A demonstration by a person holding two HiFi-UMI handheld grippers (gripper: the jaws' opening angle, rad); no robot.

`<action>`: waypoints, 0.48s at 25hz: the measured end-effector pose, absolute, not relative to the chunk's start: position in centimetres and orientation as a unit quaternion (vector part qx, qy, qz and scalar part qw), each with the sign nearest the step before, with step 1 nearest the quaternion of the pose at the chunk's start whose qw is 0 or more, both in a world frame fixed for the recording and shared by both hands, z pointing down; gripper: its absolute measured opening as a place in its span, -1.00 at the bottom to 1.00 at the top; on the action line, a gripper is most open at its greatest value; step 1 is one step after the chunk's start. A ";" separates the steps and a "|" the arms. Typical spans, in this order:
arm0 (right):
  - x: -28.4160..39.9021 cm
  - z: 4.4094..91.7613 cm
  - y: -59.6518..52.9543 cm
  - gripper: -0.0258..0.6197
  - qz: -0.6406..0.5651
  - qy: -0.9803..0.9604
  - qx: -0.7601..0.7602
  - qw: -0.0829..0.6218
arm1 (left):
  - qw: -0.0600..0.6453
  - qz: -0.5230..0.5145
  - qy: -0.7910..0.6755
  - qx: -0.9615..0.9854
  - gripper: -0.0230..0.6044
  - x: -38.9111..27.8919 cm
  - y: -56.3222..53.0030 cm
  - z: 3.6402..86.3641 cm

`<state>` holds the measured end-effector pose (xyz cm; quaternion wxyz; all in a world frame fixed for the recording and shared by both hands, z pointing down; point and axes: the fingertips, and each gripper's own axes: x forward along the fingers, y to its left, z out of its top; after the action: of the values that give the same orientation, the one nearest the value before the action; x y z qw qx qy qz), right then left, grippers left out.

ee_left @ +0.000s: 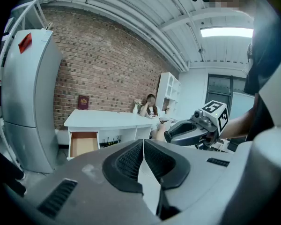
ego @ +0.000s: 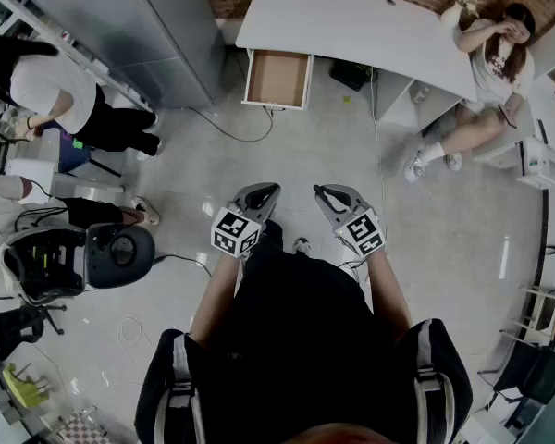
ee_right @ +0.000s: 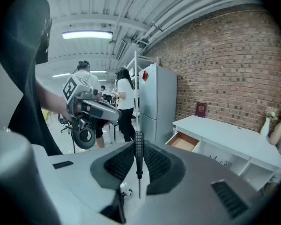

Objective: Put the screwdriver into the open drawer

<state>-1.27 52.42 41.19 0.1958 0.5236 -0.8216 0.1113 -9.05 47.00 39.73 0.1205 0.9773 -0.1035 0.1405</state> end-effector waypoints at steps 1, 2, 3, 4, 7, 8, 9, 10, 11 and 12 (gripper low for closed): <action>-1.1 41.3 52.2 -0.54 0.111 -0.821 0.524 0.198 | 0.121 0.141 -0.103 0.977 -0.86 -8.9 46.8 39.8; -0.9 41.2 51.9 -0.54 0.111 -0.821 0.524 0.198 | 0.121 0.141 -0.102 0.977 -0.86 -8.8 46.6 39.9; -0.7 41.1 51.6 -0.54 0.110 -0.821 0.524 0.197 | 0.122 0.142 -0.101 0.977 -0.86 -8.7 46.5 39.9; -0.6 41.0 51.3 -0.54 0.109 -0.821 0.525 0.195 | 0.121 0.142 -0.100 0.977 -0.86 -8.6 46.3 39.9; -0.1 40.7 50.6 -0.54 0.108 -0.819 0.531 0.188 | 0.118 0.146 -0.096 0.978 -0.86 -8.3 45.8 40.0; 0.1 40.8 50.5 -0.54 0.109 -0.818 0.532 0.190 | 0.118 0.148 -0.094 0.977 -0.86 -8.2 45.7 40.1; 0.2 41.0 50.4 -0.54 0.112 -0.816 0.533 0.192 | 0.118 0.149 -0.093 0.977 -0.86 -8.2 45.5 40.2; 0.3 41.2 50.3 -0.54 0.115 -0.815 0.534 0.194 | 0.118 0.151 -0.092 0.977 -0.86 -8.1 45.3 40.4; 0.5 41.4 50.1 -0.54 0.118 -0.813 0.536 0.193 | 0.117 0.153 -0.091 0.977 -0.86 -8.1 45.0 40.5; 0.6 41.4 49.9 -0.54 0.120 -0.812 0.539 0.190 | 0.115 0.156 -0.090 0.977 -0.86 -8.0 44.8 40.6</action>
<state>0.57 49.87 41.44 0.1901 0.5385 -0.8121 0.1199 -7.96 44.81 40.58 0.1151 0.9769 -0.0898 0.1558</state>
